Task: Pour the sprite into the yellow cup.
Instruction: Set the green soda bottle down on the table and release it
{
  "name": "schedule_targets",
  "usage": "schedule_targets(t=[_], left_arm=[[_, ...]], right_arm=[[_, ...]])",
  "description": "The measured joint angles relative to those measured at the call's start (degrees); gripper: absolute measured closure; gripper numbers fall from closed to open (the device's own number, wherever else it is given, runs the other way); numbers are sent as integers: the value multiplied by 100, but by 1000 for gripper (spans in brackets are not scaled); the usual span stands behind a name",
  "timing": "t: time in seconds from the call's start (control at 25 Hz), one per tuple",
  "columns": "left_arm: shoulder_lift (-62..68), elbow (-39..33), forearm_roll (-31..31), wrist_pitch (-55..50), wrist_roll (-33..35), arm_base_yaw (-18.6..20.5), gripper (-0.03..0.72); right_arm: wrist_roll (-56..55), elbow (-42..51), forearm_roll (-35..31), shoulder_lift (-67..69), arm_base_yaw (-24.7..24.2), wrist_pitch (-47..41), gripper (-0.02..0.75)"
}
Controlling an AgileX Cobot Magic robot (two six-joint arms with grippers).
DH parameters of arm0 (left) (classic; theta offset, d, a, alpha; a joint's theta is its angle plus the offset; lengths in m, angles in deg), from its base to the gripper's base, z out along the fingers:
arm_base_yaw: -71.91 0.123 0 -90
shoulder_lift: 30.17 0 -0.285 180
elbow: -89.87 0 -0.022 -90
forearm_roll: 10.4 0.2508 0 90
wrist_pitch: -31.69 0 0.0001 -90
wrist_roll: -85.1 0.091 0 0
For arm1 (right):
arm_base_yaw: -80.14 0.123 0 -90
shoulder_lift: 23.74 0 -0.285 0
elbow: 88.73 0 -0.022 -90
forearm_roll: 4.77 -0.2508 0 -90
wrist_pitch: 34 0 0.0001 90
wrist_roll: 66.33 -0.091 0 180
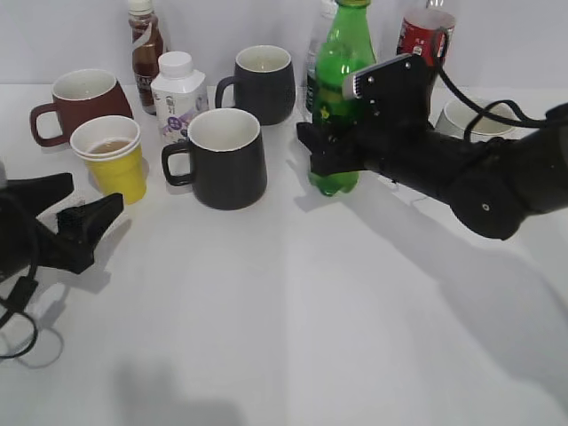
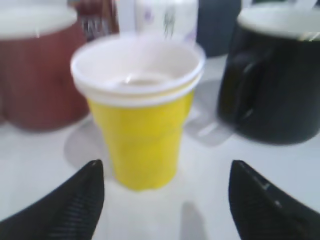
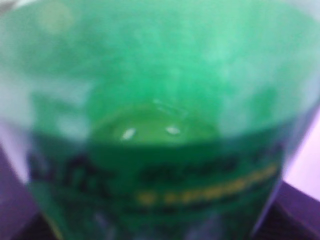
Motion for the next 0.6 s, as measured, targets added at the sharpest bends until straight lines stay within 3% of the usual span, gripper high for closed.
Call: schedule_targets(t=[0.16,0.32,0.6], left_arm=[[-429,-116,488,-78,-845,0,99],[-930,-121,1064,-900,-1636,0,99],[-2173,-143,903,-2566,-2445,0,102]], right_arm=[[0,324,-44,-211,0,43,194],[-2,600,-148,-444,0,-97,190],[-227,681,-79,-492,0,-252,106]])
